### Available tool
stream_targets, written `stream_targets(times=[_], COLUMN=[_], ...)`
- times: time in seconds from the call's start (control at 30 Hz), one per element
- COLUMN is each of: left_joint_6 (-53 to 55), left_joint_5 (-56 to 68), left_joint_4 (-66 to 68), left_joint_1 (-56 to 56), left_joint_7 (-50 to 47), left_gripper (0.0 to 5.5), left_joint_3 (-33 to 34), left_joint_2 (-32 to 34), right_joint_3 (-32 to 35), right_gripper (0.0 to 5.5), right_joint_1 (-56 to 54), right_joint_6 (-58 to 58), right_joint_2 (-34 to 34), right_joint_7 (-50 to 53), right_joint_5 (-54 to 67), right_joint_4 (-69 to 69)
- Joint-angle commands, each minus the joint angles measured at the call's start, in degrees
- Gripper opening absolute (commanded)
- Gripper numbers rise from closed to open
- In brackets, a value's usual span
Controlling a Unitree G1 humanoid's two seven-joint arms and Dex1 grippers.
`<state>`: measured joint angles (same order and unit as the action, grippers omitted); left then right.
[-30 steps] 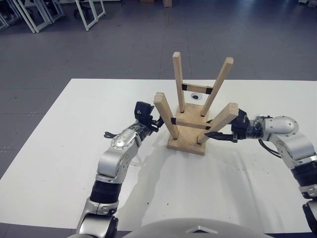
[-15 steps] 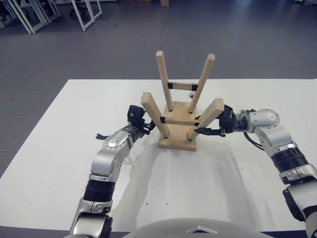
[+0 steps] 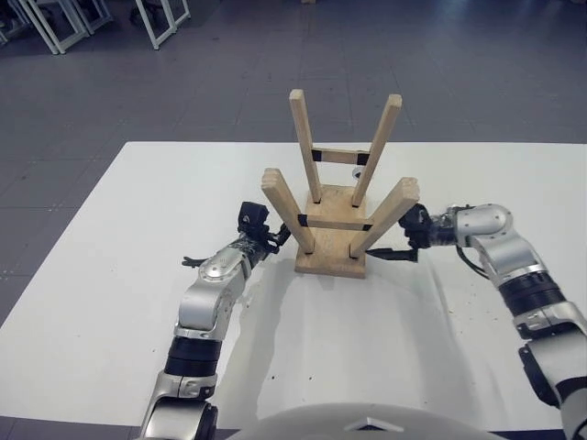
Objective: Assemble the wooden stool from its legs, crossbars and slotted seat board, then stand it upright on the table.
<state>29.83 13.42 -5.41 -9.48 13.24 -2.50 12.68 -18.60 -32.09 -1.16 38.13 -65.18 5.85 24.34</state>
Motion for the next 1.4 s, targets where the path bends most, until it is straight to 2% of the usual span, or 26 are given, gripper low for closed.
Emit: stream_targets(times=[0.03,0.1,0.17,0.27,0.33,0.43,0.6,0.63,0.77,0.83,0.87,0.93,1.0,1.07,1.23,1.4], left_joint_6=[-0.4,-0.5,-0.5,-0.4,-0.3,-0.1,-0.2,-0.3,-0.2,-0.2,-0.1,0.1,0.3,0.5,0.1,-0.2], left_joint_5=[-1.1,-1.5,-1.7,-2.0,-2.1,-2.3,-2.4,-2.5,-2.8,-2.9,-2.9,-2.9,-2.9,-2.9,-3.1,-3.6], left_joint_4=[-0.4,-0.9,-1.0,-1.1,-1.4,-2.0,-1.3,-1.1,-1.3,-1.7,-1.8,-2.0,-1.9,-1.8,-1.6,-1.7], left_joint_1=[1.0,1.5,1.6,2.1,2.8,3.8,2.8,2.7,3.0,3.4,3.5,3.6,3.2,2.8,3.0,4.0], left_joint_7=[-0.4,-0.6,-0.6,-0.8,-1.3,-1.7,-1.6,-1.5,-1.4,-1.4,-1.4,-1.4,-1.3,-1.3,-1.9,-2.4], left_gripper=[3.23,3.23,3.23,3.23,3.23,3.23,3.23,3.23,3.23,3.23,3.23,3.23,3.23,3.23,3.23,3.23], left_joint_3=[0.2,0.3,0.5,0.9,1.1,0.9,0.6,0.6,0.8,0.8,0.8,0.8,0.7,0.6,0.5,0.5], left_joint_2=[-0.2,-0.4,-0.5,-0.5,-0.7,-1.1,-1.3,-1.3,-1.5,-1.6,-1.6,-1.6,-1.6,-1.7,-2.4,-3.3], right_joint_3=[4.0,9.6,18.2,31.1,37.3,40.4,40.0,39.9,46.6,47.0,46.1,41.8,33.1,28.9,30.4,38.2], right_gripper=[4.33,4.33,3.9,3.25,2.82,2.82,2.82,2.82,2.82,2.82,2.82,2.82,2.82,2.82,2.82,2.82], right_joint_1=[4.6,7.4,7.7,1.9,-3.4,-9.8,-11.8,-11.6,-25.2,-27.8,-25.8,-13.5,6.0,16.1,6.1,-7.8], right_joint_6=[6.8,17.1,30.7,53.9,66.2,79.6,91.4,92.7,75.2,72.9,74.4,79.4,78.6,76.2,70.8,69.1], right_joint_2=[8.4,8.8,4.0,-10.8,-20.8,-35.0,-44.5,-45.1,-44.0,-43.4,-43.7,-46.1,-45.7,-45.7,-47.5,-47.6], right_joint_7=[9.5,14.2,21.0,35.0,43.1,51.4,55.6,55.9,59.8,61.2,61.5,62.0,61.7,61.8,64.6,68.2], right_joint_5=[-8.9,-7.3,-1.2,10.6,15.0,16.5,17.2,17.2,17.3,18.3,18.8,19.2,18.1,17.2,18.4,23.6], right_joint_4=[-3.7,-13.2,-25.7,-45.7,-54.9,-63.6,-67.4,-68.0,-67.1,-67.5,-68.1,-69.6,-69.2,-68.7,-66.6,-65.4])
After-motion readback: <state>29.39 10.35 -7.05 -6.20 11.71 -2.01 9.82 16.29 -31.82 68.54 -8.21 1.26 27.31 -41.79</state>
